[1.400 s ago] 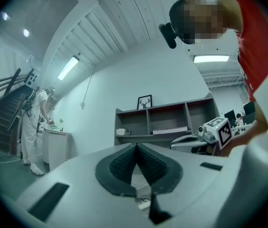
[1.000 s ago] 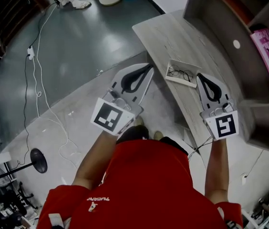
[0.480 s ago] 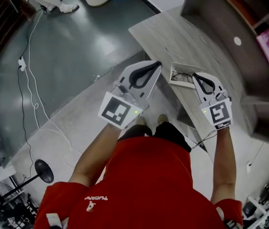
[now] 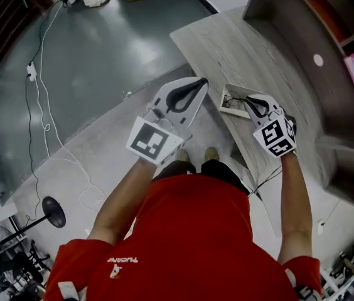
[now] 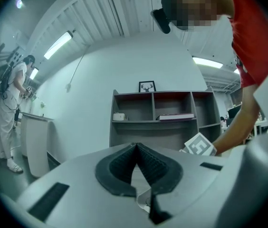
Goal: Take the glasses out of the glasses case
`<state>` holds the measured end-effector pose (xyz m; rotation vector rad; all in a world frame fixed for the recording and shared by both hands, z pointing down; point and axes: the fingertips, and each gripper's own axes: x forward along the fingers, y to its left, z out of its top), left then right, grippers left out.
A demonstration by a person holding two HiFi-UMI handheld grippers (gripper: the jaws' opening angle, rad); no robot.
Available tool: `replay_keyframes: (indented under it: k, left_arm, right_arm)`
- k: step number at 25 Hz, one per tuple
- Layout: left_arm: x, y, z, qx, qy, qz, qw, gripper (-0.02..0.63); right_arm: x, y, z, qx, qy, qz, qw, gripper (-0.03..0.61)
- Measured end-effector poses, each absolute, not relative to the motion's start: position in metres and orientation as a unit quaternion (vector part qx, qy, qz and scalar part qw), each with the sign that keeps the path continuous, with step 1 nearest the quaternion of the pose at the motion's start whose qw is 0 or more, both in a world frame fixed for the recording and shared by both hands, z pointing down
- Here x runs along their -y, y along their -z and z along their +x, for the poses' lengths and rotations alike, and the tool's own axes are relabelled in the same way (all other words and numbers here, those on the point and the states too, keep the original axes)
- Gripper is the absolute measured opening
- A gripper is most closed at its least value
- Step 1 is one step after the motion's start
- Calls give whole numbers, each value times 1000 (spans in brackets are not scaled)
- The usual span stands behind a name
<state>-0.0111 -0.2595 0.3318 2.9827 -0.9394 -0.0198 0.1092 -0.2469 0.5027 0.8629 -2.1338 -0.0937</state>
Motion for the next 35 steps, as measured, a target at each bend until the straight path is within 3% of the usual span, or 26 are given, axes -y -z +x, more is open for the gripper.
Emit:
replay_keyframes:
  k: [21,35]
  left_arm:
    - [269,-344,-3,328,-22,945,12,11]
    - [265,-353,-3,330,-27,943,17,11]
  right_arm:
    - [258,-590,116,829,-38,197,522,154]
    - [250,-592,115,843,-70,168,506,67]
